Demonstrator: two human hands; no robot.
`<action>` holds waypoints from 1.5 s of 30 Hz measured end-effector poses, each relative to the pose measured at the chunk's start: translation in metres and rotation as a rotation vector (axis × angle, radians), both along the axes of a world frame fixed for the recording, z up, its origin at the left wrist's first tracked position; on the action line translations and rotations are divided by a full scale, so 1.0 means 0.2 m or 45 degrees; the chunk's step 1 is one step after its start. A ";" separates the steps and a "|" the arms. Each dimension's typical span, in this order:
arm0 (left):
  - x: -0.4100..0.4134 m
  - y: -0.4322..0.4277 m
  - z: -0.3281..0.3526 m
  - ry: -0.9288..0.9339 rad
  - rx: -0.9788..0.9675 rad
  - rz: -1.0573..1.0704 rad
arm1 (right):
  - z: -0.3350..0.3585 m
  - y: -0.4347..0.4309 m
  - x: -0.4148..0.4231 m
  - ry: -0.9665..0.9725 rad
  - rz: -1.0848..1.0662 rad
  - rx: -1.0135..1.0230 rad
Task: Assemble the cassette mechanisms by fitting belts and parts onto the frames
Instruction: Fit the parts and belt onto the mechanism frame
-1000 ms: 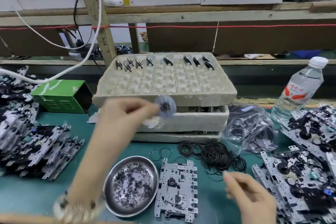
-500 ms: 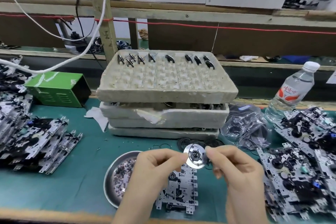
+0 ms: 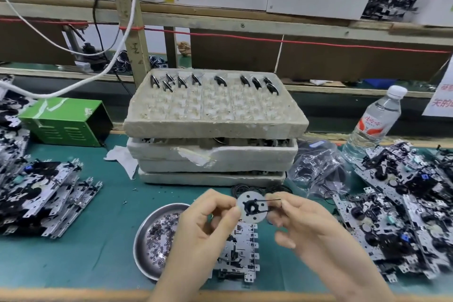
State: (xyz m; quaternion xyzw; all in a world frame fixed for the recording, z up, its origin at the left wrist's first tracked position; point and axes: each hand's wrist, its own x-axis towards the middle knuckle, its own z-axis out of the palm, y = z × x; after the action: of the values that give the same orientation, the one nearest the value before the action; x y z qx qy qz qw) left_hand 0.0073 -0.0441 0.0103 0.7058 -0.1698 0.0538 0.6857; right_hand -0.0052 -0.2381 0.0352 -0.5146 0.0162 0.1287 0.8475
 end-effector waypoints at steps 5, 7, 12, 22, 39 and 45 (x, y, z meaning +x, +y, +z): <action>0.09 0.04 -0.09 -0.732 0.451 0.143 | -0.04 0.00 0.05 -0.036 0.227 -0.121; 0.13 0.07 -0.14 -1.018 0.626 0.152 | -0.07 0.00 0.07 -0.112 0.181 -0.497; 0.19 0.12 -0.23 -1.405 0.996 0.125 | -0.16 -0.04 0.11 -0.219 0.304 -0.739; 0.22 0.13 -0.32 -1.333 1.211 -0.111 | -0.32 -0.06 0.15 -0.149 0.272 -0.840; 0.25 0.14 -0.31 -1.473 1.262 -0.080 | -0.34 -0.05 0.12 -0.165 0.214 -0.840; 0.24 0.14 -0.31 -1.485 1.265 -0.047 | -0.33 -0.04 0.10 -0.147 0.208 -0.817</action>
State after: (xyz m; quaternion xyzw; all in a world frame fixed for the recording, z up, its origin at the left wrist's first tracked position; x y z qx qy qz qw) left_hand 0.0551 -0.0155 -0.0525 0.7855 -0.5202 0.3235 0.0878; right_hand 0.0155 -0.2468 -0.0308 -0.7612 -0.0335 0.1553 0.6288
